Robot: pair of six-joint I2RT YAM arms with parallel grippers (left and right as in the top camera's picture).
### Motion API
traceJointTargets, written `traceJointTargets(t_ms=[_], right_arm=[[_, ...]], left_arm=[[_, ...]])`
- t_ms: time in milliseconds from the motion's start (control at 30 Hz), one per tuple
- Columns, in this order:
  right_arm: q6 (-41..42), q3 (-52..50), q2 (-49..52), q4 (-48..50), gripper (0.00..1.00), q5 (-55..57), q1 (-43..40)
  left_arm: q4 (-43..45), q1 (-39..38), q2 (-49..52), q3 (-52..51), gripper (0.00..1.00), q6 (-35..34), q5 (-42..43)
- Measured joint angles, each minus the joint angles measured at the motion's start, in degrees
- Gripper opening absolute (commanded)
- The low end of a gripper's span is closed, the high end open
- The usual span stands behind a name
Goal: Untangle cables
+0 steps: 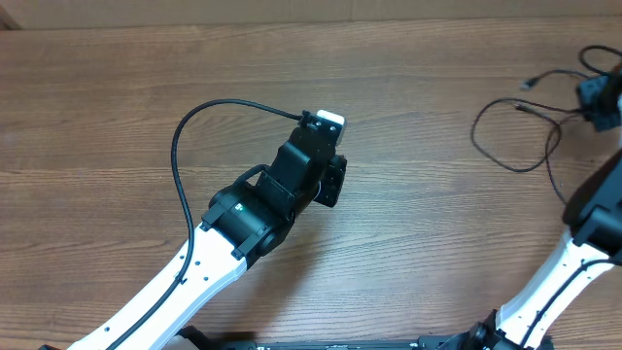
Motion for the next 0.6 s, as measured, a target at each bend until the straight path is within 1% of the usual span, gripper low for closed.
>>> traceJointTargets(t_ms=[200, 433, 600], right_arm=[[0.0, 0.37, -0.44, -0.76, 0.04, -0.52, -5.22], [-0.24, 0.37, -0.63, -0.87, 0.04, -6.34, -17.2], [-3.65, 0.46, -0.66, 0.07, 0.04, -10.23, -26.56]], left_arm=[[-0.28, 0.0, 0.0, 0.0, 0.47, -0.79, 0.04], [-0.28, 0.0, 0.0, 0.0, 0.47, -1.25, 0.26], [-0.15, 0.0, 0.0, 0.0, 0.47, -1.68, 0.5]])
